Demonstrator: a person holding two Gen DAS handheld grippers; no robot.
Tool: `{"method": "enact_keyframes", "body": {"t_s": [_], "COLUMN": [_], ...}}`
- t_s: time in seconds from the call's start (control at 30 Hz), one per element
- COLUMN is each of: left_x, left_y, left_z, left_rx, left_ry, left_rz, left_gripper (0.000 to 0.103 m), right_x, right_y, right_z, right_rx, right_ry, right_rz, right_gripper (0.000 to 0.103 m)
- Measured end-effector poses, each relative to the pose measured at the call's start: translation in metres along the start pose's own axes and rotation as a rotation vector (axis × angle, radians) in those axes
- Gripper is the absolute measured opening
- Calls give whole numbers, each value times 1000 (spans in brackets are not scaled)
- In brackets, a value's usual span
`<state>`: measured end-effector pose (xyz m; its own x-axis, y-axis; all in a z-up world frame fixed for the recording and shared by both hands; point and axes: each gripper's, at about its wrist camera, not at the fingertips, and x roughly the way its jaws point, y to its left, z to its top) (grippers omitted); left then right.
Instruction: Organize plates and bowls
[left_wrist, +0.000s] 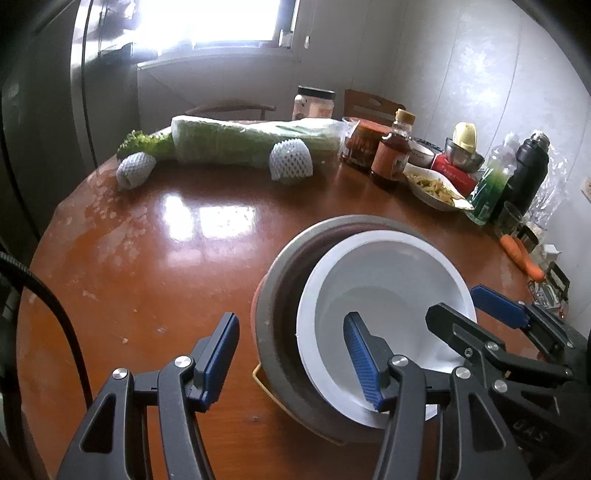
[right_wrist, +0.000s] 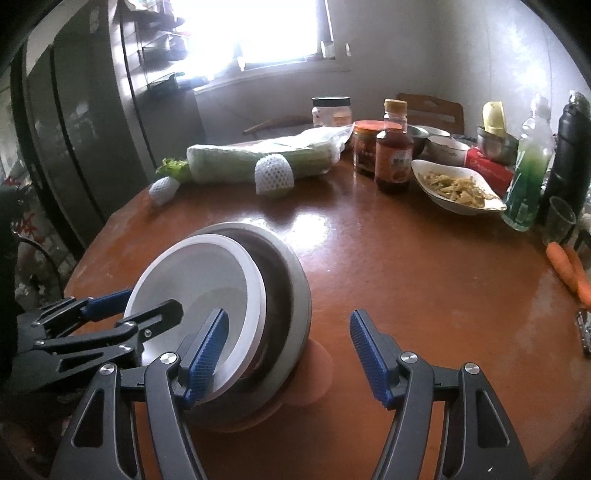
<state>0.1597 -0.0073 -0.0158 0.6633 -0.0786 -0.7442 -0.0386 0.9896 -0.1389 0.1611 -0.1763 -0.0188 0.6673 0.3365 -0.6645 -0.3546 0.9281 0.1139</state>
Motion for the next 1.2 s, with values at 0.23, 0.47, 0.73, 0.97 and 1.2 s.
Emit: {"method": "enact_keyframes", "body": {"t_s": [0.23,0.47,0.73,0.97,1.2], "left_x": [-18,-40,-66,-80,-85], "left_y": [2,2,-2,2,-5], "left_z": [-3,-9,-22,-44,-69], "left_rx": [6,4,14,-7,-4], "left_ry": [-31,-61,-93,-69,-35], "left_rz": [8,15,13,35,47], "left_gripper": [59,59,63,64,67], "right_x": [-15,-32,-59,-79,-88], "right_y": [4,12,22,29,30], "right_z": [1,-5,-16,-32,-52], "right_rx": [-2,-22,-33,-54,-41], "right_ry": [-31,-51,-78,-81,-48], "right_rz": [-23,-34,-42,-40,-51], "right_gripper": [70,71,73,74,74]}}
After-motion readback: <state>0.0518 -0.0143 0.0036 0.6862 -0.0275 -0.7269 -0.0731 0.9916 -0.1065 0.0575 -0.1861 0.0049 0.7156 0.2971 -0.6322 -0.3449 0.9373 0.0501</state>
